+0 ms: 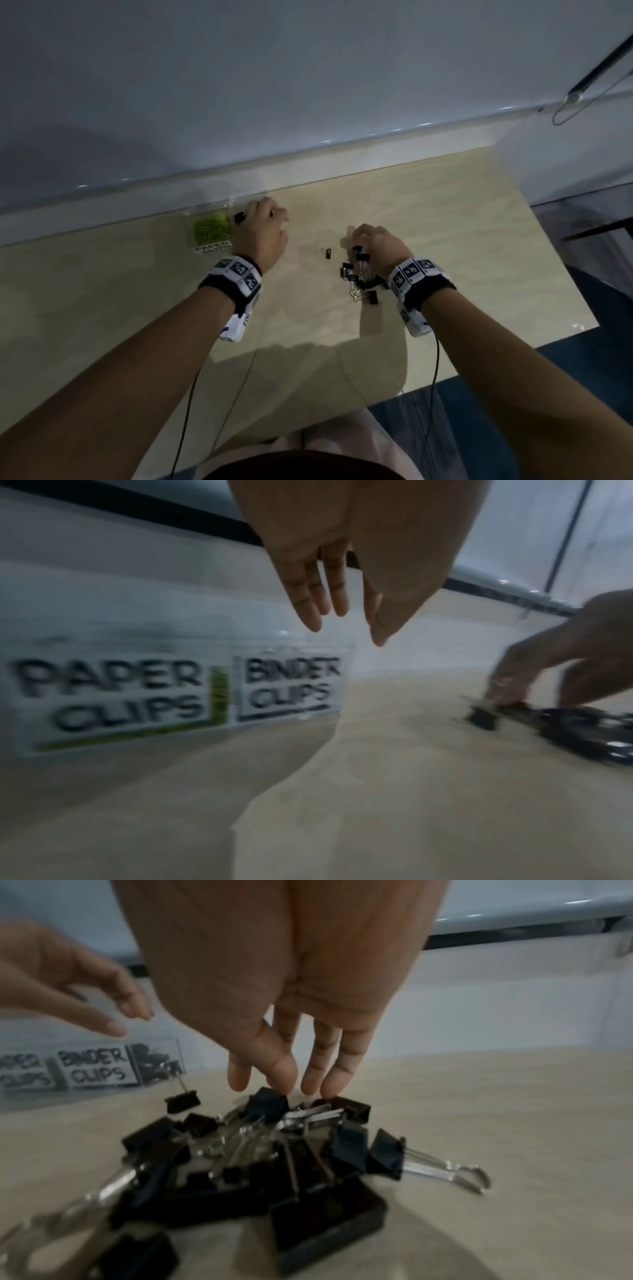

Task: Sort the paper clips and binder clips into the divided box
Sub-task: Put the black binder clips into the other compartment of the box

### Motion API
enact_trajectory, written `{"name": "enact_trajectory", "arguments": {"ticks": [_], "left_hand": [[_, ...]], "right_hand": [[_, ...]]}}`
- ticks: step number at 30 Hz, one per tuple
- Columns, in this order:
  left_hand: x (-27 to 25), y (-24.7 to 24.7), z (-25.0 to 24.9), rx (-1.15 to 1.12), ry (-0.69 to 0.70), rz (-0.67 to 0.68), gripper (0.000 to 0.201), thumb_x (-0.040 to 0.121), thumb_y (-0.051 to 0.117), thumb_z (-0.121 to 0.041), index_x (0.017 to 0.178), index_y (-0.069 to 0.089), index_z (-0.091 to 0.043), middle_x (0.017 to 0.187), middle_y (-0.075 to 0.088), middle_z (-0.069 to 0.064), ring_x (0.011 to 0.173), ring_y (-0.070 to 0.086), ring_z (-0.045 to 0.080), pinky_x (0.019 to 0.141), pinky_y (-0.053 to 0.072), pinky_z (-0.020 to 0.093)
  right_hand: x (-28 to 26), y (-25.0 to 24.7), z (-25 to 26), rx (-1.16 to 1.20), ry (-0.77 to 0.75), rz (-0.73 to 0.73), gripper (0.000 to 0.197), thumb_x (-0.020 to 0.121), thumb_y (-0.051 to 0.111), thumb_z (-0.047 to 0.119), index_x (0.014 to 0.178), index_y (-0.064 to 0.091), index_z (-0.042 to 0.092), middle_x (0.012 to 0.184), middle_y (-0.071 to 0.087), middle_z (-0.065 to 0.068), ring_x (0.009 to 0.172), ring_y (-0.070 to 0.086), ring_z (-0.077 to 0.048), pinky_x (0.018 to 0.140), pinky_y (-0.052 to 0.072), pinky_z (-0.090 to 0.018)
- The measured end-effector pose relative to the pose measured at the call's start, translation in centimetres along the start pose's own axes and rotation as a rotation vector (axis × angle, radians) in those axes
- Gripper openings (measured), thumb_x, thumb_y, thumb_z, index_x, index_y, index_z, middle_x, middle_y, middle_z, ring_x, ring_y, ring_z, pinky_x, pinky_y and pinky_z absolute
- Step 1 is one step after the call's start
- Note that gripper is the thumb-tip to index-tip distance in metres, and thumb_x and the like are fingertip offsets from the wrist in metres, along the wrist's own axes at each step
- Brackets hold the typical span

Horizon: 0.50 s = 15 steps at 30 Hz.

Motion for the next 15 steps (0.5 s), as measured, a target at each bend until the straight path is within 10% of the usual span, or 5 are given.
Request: {"name": "enact_trajectory", "arguments": {"ticks": [6,15], "left_hand": [[-0.8,4.7,-6.4,-0.191,0.047,0.374,0.049,0.082,0.067,-0.022,0.128,0.051,-0.018,0.13,0.047,0.002,0.119,0.043,0.02,0.101,0.035,0.029],[-1.4,5.9,-6.9,-0.263,0.071,0.37,0.017,0.082,0.059,-0.005,0.098,0.064,-0.009,0.098,0.062,0.007,0.091,0.059,0.024,0.079,0.043,0.029]], "right_hand": [[0.2,0.2,0.4,-0.054,-0.086,-0.006,0.032,0.071,0.068,0.003,0.1,0.067,0.017,0.113,0.058,-0.002,0.097,0.058,-0.027,0.081,0.053,-0.036],[0.0,0.3,0.0,0.081,0.022,-0.094,0.013,0.077,0.062,0.001,0.09,0.061,0.004,0.094,0.056,-0.011,0.08,0.06,-0.031,0.071,0.046,-0.033]]}}
Point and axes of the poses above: each hand's wrist, its own x-axis towards the middle knuckle, its own y-axis out of the palm, z = x × y, the point moved 2 cm from there along x, towards the middle knuckle
